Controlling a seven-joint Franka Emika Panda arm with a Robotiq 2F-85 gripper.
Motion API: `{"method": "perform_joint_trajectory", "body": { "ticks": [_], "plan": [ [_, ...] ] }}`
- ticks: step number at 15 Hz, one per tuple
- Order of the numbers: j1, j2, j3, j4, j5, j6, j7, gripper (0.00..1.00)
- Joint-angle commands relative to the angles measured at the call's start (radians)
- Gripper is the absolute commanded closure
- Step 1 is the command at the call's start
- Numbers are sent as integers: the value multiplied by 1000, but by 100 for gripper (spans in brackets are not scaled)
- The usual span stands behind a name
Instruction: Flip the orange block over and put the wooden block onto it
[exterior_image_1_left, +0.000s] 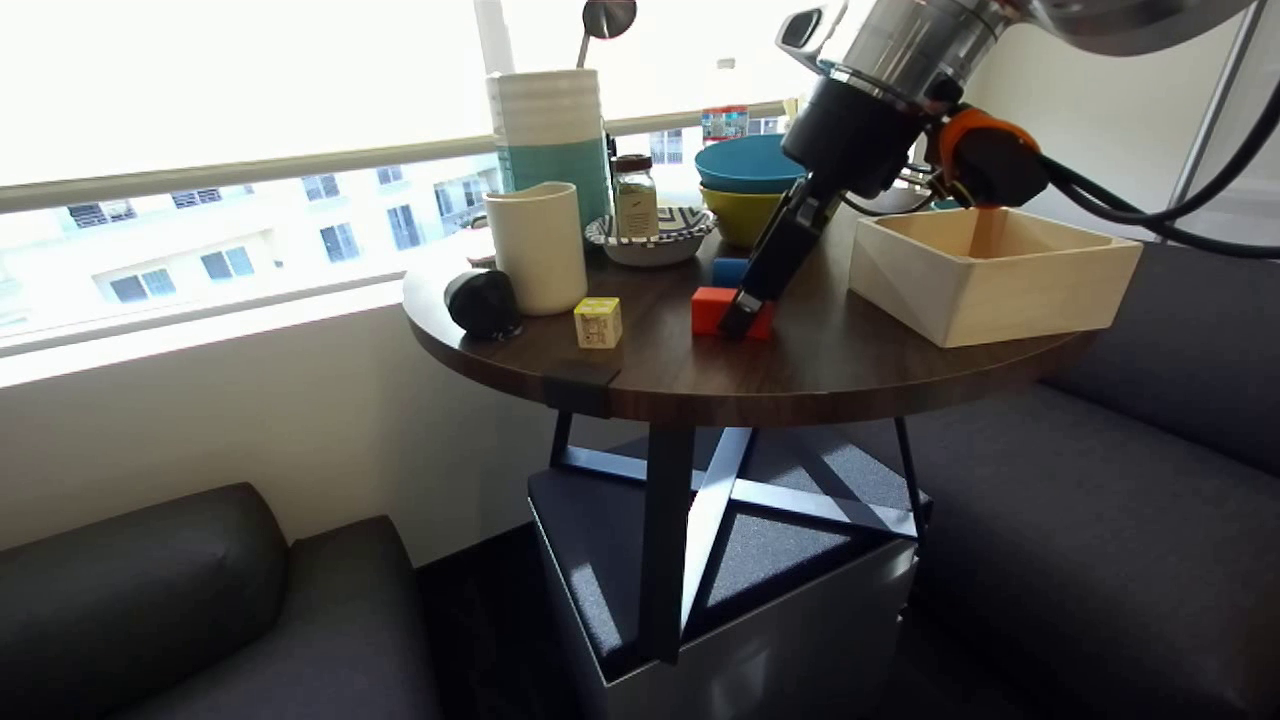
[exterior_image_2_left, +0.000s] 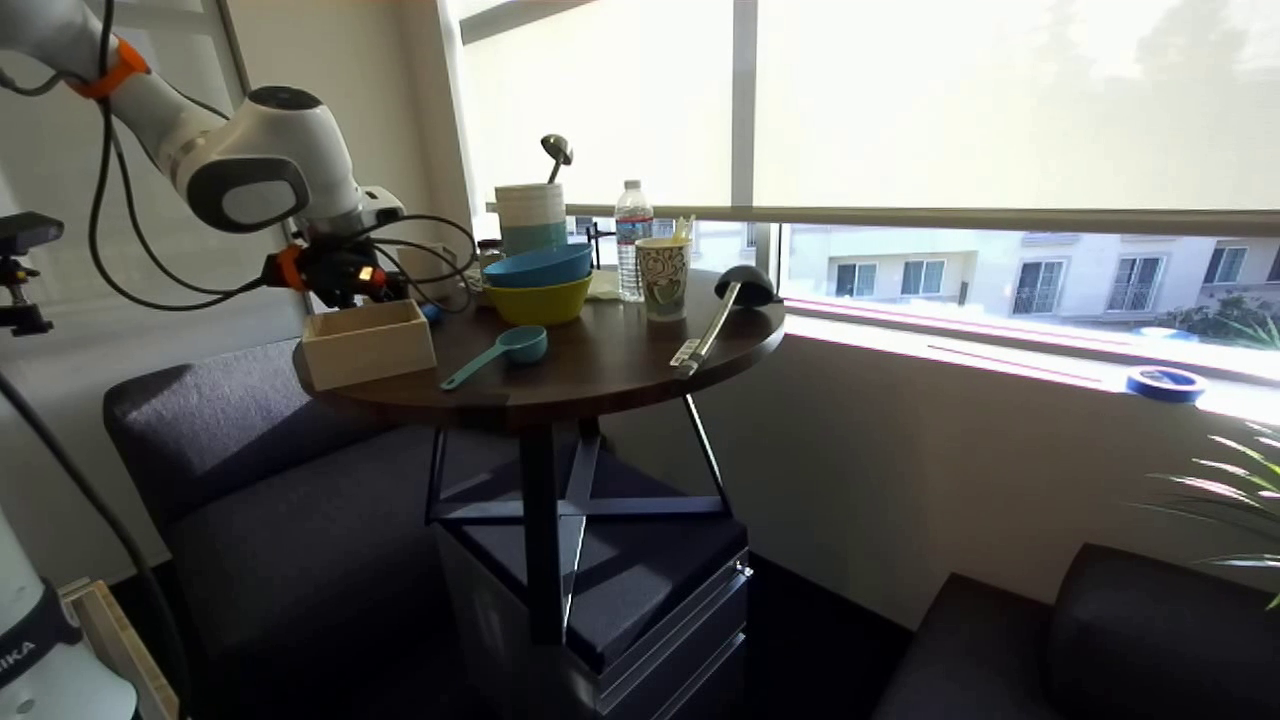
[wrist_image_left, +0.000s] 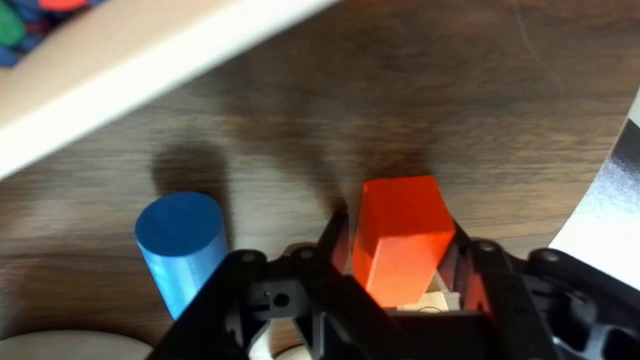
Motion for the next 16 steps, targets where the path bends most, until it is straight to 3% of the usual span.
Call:
{"method": "perform_joint_trajectory", "body": {
  "ticks": [1, 2, 6, 11, 16],
  "plan": [
    [-15, -10, 12, -4, -23, -19, 16, 84],
    [-24, -11, 18, 0, -41, -26, 49, 88],
    [-36, -25, 30, 16, -123, -73, 131, 88],
    [-52, -46, 40, 63, -227, -237, 265, 88],
    [-82, -52, 68, 136, -415, -406, 369, 88]
  ]
}}
